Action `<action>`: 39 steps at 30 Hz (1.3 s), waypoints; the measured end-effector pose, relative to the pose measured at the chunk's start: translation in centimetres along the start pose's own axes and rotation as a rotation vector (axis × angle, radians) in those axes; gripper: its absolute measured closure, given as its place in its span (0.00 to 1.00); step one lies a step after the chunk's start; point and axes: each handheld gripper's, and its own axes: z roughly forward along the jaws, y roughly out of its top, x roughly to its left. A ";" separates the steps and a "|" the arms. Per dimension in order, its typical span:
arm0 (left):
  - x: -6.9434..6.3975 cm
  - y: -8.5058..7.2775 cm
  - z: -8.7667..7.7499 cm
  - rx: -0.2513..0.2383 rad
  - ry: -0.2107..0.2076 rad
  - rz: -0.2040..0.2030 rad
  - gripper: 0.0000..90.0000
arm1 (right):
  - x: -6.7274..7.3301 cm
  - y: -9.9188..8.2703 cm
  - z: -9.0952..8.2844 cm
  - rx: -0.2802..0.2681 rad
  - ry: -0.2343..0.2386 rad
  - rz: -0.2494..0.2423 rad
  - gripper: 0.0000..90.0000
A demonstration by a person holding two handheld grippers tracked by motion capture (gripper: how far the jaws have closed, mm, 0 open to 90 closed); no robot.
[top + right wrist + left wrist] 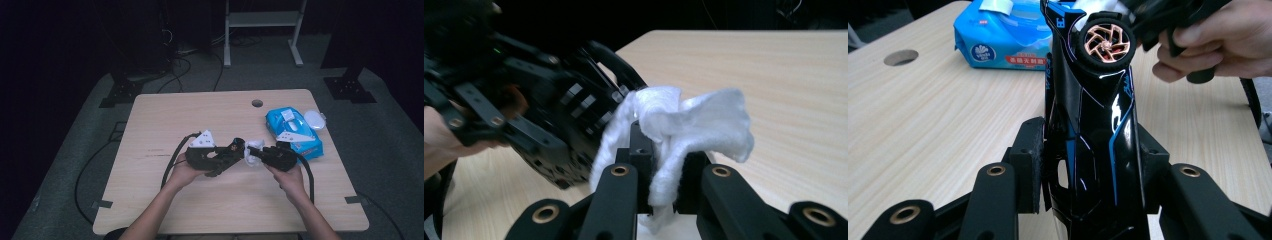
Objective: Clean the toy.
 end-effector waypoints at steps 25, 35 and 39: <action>1.0 -0.3 2.7 0.139 0.020 0.032 0.63 | -0.8 0.3 -0.1 0.017 0.000 0.024 0.90; 1.5 0.0 2.6 0.130 0.027 0.025 0.63 | -2.5 -1.9 0.8 0.118 -0.064 0.033 0.90; 2.2 -0.4 3.3 0.179 0.027 0.020 0.63 | -2.0 -0.9 0.2 0.079 -0.060 0.015 0.90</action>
